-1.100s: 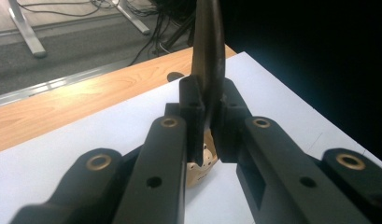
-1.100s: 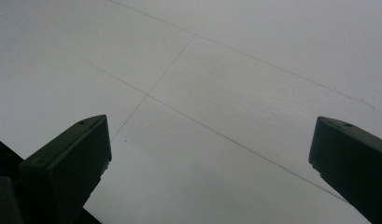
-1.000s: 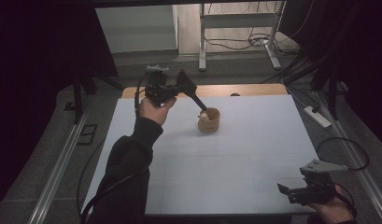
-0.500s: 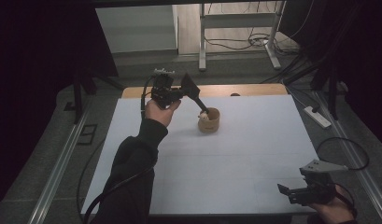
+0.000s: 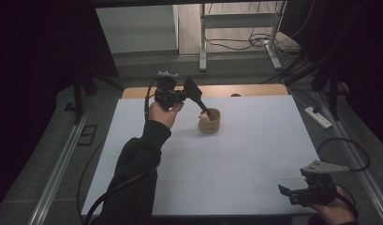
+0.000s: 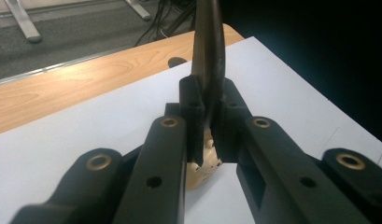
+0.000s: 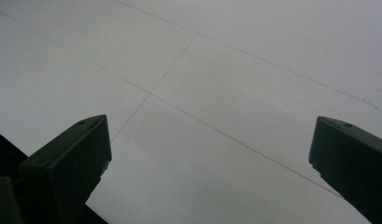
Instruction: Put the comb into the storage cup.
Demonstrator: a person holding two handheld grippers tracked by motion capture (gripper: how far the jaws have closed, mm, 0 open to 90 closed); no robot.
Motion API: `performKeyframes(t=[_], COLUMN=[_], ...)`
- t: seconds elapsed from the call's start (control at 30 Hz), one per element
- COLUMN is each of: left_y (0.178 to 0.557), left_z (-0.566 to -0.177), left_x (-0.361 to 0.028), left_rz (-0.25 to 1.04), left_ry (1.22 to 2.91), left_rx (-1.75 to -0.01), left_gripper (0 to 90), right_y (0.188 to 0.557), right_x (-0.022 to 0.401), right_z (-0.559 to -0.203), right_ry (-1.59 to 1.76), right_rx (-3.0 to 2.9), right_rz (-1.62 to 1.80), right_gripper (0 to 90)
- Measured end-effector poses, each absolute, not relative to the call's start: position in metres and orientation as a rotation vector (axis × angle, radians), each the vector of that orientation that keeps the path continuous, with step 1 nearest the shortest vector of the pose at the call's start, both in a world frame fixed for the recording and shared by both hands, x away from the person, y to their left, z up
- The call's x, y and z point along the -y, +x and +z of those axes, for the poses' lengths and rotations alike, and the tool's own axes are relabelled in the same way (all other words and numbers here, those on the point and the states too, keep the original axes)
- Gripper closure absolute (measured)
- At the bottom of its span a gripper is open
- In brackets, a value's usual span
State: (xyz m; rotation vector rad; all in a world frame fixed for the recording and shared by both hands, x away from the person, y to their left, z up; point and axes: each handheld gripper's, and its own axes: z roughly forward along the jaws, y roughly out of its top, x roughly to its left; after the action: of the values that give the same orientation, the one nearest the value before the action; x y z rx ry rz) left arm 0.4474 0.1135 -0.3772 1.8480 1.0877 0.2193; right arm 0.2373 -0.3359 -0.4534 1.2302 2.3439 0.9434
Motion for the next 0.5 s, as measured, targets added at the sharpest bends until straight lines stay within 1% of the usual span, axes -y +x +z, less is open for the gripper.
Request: performKeyframes(t=[0.5], left_y=[0.4517], left_z=[-0.3878], left_x=[-0.1103], left_rz=[0.212], left_ry=[1.843], left_rx=[-1.102], left_gripper=[83.2], right_y=[0.2374], right_x=[0.3350], right_z=[-0.4537], right_ry=[1.221], right_rx=[-2.353], right_rz=[0.939], right_gripper=[0.0])
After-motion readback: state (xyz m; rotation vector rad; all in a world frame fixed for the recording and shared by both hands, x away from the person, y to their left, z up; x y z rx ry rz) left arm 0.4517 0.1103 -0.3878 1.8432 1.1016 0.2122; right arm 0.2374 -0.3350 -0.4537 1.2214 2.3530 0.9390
